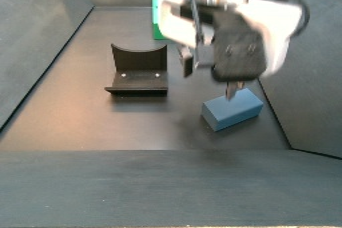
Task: Pick up the rectangle object. Move up. Place the rectangle object on the fixture. Regrasp the rectangle object. Move to above the board. Insert the rectangle object.
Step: Pick up the rectangle object.
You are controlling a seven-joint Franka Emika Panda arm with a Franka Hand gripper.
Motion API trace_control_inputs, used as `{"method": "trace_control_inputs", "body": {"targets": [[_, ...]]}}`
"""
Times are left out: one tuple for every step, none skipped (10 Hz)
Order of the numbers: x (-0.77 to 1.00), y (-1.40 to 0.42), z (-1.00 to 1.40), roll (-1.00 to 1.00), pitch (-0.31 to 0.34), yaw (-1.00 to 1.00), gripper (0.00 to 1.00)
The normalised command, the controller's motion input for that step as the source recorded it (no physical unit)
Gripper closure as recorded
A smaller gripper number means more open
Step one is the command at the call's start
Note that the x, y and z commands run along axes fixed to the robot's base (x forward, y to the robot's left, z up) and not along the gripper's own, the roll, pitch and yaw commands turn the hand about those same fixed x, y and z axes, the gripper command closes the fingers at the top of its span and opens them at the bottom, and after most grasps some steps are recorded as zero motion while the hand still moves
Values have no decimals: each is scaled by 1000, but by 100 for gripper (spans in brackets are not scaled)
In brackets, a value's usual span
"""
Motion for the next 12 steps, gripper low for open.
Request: {"method": "trace_control_inputs", "body": {"targets": [[-146,103,-414,60,20,-846,0],[-143,89,-426,54,30,-863,0],[-131,283,-389,63,74,-649,0],[-117,237,-389,73,80,-689,0],[-131,263,-389,104,93,-629,0],[-154,197,-274,110,36,-417,0],[-43,123,0,7,31,-520,0],[0,0,0,0,-7,0,0],[0,37,-37,0,0,0,0],[0,0,-737,159,-59,29,0],[-3,9,0,-20,0,0,0],[0,0,0,0,0,0,0]]}}
